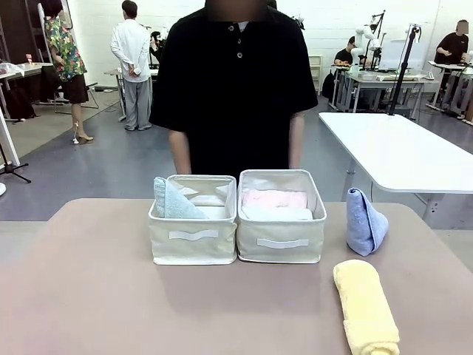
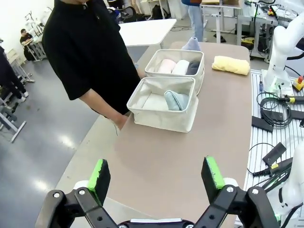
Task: Sort the towels based on their folding style.
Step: Pick up another triangle-folded towel from the table and place it in the left Fabric basket.
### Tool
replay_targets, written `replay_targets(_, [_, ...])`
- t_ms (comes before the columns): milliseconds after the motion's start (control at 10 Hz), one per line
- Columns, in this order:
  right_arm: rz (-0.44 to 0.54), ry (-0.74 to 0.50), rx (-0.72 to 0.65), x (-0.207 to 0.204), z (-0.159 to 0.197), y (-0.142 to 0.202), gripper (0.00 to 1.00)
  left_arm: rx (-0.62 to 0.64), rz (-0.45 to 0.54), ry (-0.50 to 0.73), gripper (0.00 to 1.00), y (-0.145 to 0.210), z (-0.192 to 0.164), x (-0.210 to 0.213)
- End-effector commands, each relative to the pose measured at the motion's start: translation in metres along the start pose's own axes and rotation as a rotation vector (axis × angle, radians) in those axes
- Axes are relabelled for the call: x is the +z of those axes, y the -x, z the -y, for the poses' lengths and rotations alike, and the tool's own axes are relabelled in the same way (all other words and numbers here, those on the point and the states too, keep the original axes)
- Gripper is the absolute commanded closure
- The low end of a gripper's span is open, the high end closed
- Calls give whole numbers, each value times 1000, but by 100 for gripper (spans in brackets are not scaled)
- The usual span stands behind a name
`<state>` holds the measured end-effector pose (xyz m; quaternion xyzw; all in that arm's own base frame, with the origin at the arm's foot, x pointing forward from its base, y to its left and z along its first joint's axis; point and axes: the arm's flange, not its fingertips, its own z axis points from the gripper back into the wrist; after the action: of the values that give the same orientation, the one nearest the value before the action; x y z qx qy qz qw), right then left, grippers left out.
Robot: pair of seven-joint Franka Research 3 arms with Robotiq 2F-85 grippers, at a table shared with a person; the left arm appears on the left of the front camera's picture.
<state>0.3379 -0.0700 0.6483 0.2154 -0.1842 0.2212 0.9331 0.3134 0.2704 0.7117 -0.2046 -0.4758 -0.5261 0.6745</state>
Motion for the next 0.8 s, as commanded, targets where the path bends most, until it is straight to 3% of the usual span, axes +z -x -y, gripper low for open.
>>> replay_targets(0, [-163,144,9,-48,-15,-15,0,-2,19,1,0,-1,0,3])
replay_targets(200, [-159,139,16,-82,-31,-32,0,-2,19,1,0,-1,0,3])
replay_targets(300, [-120,64,9,-68,-35,-29,0,-2,19,1,0,-1,0,3])
replay_targets(400, [-176,148,33,-84,-33,-31,0,-2,19,1,0,-1,0,3])
replay_targets(700, [-176,148,33,-84,-33,-31,0,-2,19,1,0,-1,0,3])
